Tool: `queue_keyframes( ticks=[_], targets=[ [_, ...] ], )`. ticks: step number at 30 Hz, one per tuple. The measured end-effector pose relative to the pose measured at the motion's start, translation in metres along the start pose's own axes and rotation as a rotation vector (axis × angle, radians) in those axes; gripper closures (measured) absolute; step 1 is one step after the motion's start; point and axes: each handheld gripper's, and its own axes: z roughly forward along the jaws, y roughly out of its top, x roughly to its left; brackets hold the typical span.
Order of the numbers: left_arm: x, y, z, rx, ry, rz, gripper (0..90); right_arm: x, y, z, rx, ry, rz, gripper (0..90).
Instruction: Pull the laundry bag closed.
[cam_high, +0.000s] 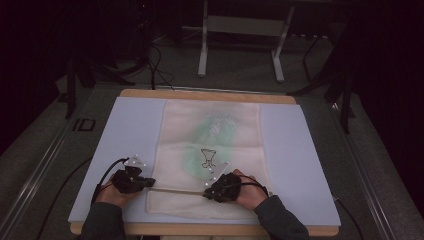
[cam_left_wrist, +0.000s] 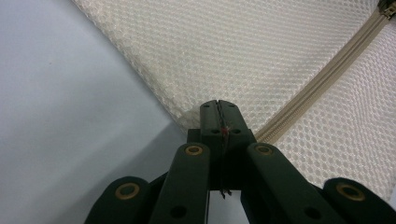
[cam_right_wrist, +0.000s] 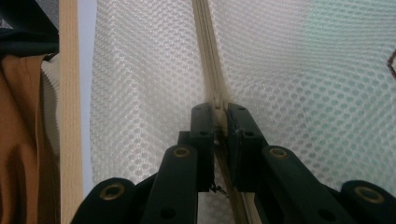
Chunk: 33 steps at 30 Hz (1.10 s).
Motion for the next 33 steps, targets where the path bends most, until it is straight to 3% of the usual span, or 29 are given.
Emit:
queue_keyframes(
  ticks=[33],
  targets=[
    [0.000, 0.000, 0.000, -0.001, 0.000, -0.001, 90.0, -0.005, -0.030, -0.023, 0.016, -0.027, 0.040, 82.3]
  ],
)
